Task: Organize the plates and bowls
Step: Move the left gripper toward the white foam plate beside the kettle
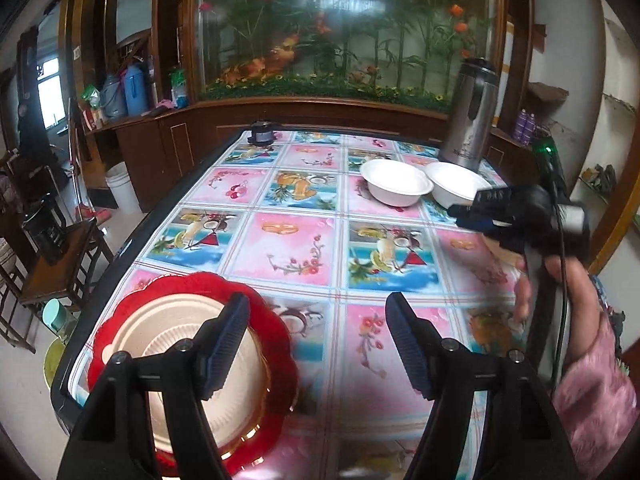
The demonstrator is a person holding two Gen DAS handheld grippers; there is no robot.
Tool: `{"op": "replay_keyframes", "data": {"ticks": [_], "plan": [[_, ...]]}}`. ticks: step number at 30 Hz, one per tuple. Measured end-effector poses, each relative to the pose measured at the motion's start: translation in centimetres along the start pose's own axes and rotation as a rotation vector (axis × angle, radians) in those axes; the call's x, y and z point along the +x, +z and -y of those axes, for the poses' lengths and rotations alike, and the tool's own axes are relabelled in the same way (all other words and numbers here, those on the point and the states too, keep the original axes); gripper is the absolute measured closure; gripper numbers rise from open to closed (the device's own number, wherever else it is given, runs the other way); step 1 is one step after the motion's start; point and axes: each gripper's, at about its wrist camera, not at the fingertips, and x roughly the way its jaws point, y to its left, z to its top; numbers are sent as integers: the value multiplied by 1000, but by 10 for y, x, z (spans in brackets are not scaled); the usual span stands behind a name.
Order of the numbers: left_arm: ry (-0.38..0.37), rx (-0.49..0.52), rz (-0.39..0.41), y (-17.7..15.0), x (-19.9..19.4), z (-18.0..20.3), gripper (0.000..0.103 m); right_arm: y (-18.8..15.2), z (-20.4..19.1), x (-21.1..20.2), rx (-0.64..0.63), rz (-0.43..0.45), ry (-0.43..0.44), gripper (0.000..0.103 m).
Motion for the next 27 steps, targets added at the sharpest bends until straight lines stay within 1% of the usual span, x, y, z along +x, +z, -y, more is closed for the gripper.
{"op": "replay_keyframes", "data": {"ticks": [2, 4, 7, 9, 10, 11, 15, 17, 19, 20, 22, 27], "plan": [[-13, -7, -12, 4, 3, -4, 32, 18, 2, 15, 28, -10, -2, 86], [-31, -12, -23, 8, 4, -8, 32, 34, 9, 29, 93, -11, 21, 86], [-53, -7, -14, 15, 2, -13, 32, 54, 15, 46, 160, -10, 23, 86], [-63, -4, 1, 20, -1, -16, 32, 62, 15, 56, 174, -18, 16, 86], [-67, -7, 8, 22, -2, -17, 32, 66, 14, 63, 175, -33, -1, 86], [-71, -10, 15, 23, -4, -19, 32, 69, 13, 70, 176, -49, -37, 86], [-71, -13, 38, 30, -6, -26, 32, 77, 12, 83, 207, -51, -65, 86], [-71, -23, 31, 32, -3, -31, 32, 80, 8, 85, 206, -39, -88, 86], [-72, -31, 16, 32, 1, -34, 32, 83, 4, 91, 200, -44, -135, 86], [-69, -34, 7, 32, 2, -35, 32, 84, 6, 90, 204, -44, -146, 86], [-68, -44, -3, 31, 5, -37, 32, 87, 5, 96, 206, -64, -183, 86], [-71, -60, -20, 32, 6, -40, 32, 90, 7, 101, 212, -71, -224, 86]]}}
